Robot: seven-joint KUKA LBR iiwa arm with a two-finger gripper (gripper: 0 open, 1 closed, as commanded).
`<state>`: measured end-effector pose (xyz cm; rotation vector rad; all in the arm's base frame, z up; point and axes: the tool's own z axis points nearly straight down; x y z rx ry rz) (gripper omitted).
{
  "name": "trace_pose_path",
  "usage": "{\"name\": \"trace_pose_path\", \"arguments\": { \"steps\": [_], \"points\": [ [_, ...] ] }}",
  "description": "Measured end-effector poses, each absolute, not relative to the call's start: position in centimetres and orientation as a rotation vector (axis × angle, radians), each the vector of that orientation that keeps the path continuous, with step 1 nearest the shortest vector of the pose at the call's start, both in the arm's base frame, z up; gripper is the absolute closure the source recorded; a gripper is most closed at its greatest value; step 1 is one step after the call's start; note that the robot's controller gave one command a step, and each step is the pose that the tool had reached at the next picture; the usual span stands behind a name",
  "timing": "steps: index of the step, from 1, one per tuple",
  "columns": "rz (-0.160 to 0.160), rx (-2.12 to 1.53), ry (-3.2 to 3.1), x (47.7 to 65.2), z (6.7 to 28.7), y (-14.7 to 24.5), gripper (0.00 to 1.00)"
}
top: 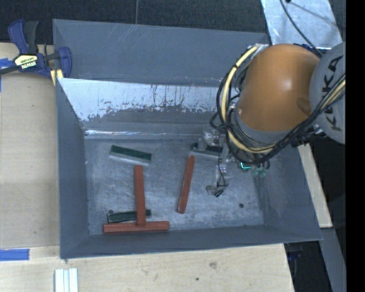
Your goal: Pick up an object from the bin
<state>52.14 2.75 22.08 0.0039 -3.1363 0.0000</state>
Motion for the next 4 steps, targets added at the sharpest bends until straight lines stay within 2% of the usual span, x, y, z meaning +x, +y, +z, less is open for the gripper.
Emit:
{"name": "trace_pose_path", "arguments": {
  "steps": [1,2,3,4],
  "points": [
    [0.000,0.653,-3.071,53.9,6.8,5.7,0.00],
    [0.002,1.052,-2.966,52.9,10.1,2.2,0.00],
    [-0.002,1.304,-2.866,55.5,10.1,7.0,0.00],
    [0.001,1.989,-2.437,56.4,6.9,3.9,0.00]
  ]
}}
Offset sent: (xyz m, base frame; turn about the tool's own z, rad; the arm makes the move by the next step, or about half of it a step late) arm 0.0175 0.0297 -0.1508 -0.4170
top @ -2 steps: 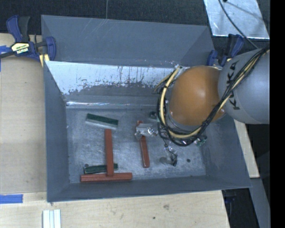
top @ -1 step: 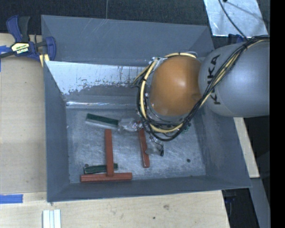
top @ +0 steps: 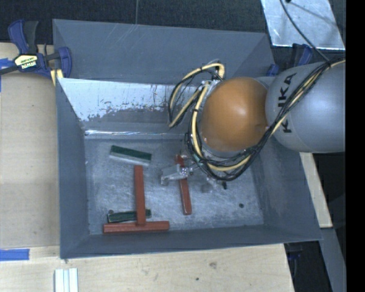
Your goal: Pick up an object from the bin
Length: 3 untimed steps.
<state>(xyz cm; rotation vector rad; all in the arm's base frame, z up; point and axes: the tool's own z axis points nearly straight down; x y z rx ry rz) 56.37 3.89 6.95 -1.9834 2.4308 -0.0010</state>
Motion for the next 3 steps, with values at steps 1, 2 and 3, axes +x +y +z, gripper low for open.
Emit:
{"name": "trace_pose_path", "arguments": {
  "steps": [1,2,3],
  "points": [
    [0.003,-1.953,2.460,54.2,7.0,6.6,0.00],
    [0.002,-1.947,2.462,54.3,7.1,6.5,1.00],
    [-0.007,-1.939,2.460,54.6,16.5,6.6,1.00]
  ]
}}
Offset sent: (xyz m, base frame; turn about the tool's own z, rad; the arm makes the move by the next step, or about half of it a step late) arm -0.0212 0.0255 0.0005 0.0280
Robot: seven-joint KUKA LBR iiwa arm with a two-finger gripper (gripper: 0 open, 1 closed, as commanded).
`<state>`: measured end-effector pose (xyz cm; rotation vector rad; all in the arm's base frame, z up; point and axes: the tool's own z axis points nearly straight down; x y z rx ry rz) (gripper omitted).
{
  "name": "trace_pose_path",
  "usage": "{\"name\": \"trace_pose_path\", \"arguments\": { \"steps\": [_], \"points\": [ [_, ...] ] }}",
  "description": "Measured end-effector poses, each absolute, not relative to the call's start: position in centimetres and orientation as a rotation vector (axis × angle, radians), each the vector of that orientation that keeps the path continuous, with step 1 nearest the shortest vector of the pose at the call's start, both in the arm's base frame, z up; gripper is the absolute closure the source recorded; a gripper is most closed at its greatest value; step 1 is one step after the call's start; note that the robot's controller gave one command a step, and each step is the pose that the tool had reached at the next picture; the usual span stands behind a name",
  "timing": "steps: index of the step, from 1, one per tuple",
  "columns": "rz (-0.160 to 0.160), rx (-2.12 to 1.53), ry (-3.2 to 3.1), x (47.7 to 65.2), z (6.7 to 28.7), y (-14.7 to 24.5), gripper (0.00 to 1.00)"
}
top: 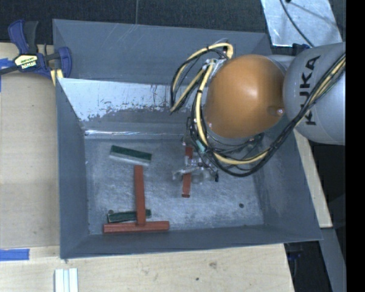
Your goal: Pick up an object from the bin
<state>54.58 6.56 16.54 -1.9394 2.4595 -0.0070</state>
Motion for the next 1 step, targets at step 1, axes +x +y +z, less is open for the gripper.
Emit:
{"name": "trace_pose_path", "arguments": {
  "steps": [1],
  "points": [
    [-0.001,-1.938,2.466,54.66,17.38,6.61,1.00]
  ]
}}
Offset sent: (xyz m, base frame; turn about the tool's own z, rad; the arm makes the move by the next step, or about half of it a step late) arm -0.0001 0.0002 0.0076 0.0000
